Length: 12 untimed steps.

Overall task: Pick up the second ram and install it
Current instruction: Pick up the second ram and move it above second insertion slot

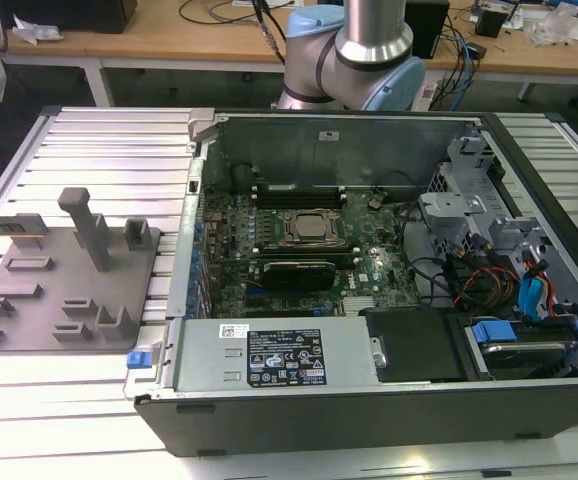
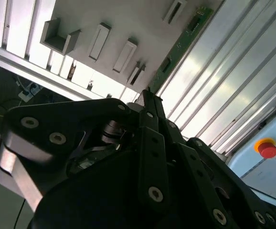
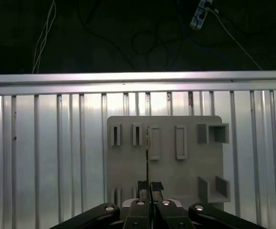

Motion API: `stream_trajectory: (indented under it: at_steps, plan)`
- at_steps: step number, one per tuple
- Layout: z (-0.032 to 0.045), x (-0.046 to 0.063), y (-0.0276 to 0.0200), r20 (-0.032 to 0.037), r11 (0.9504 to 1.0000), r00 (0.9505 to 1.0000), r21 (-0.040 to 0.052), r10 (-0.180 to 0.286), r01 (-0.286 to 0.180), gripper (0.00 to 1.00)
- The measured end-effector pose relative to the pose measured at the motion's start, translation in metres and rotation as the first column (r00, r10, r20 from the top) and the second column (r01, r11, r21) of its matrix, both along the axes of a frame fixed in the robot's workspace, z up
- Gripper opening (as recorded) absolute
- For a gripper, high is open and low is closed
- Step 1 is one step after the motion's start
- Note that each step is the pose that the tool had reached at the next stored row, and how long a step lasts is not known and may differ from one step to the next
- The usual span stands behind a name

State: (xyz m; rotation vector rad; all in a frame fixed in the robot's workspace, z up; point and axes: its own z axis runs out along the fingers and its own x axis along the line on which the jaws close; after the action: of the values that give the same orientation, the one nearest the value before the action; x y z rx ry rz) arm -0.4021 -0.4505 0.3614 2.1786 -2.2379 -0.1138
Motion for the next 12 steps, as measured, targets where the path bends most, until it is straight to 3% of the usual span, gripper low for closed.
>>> stream_trajectory:
  at_steps: [7, 12]
  plan:
    - [0.0142, 0.000, 0.0009, 0.0000, 1.0000, 1.0000, 0.0000, 0.000, 0.000, 0.09]
    - [0.0192, 0.000, 0.0010, 0.0000, 1.0000, 1.0000, 0.0000, 0.000, 0.000, 0.09]
